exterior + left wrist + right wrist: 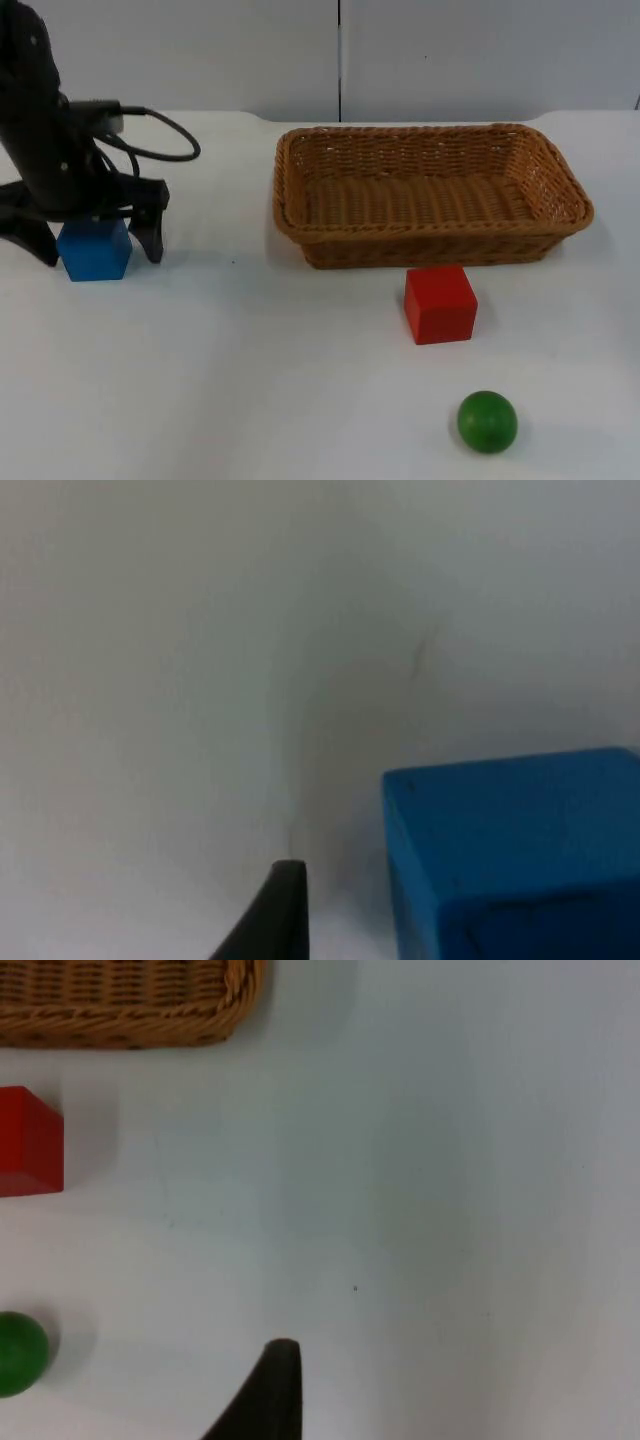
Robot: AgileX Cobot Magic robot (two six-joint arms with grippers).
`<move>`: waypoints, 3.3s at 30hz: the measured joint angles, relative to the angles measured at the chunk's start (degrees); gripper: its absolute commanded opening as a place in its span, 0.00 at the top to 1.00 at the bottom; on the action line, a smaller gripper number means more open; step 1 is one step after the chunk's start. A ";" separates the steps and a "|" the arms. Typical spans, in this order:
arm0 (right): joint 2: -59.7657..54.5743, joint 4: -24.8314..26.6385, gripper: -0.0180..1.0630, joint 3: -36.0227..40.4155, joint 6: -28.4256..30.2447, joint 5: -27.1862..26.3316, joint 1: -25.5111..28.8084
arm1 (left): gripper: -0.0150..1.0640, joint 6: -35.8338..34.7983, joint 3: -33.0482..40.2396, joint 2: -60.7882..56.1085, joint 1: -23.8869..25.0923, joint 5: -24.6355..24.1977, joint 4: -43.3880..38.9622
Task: Place all geometric objects except the red cube into the basket.
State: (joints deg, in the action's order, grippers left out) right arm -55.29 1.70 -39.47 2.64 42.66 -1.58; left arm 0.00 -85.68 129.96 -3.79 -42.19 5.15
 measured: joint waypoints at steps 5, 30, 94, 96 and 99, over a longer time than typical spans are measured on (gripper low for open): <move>0.00 0.00 0.10 0.00 0.00 0.00 0.00 | 0.08 -0.31 -0.11 0.52 0.00 0.15 -0.22; 0.00 0.00 0.10 0.00 -0.10 -0.10 0.00 | 0.99 6.34 -0.11 -20.34 -1.70 -6.42 -0.45; 0.00 0.00 0.10 0.00 -0.10 0.00 0.00 | 0.01 9.63 -40.59 8.10 -23.88 -24.24 5.83; 0.00 0.00 0.10 0.00 -0.10 0.00 0.00 | 0.01 9.53 -40.59 7.29 -23.33 -26.59 5.92; 0.00 0.00 0.10 0.00 -0.10 0.00 0.00 | 0.01 9.11 -40.59 7.16 -22.80 -27.07 5.92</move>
State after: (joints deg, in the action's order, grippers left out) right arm -55.29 1.70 -39.47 2.54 42.66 -1.58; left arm 9.11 -126.27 137.12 -26.59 -69.26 11.08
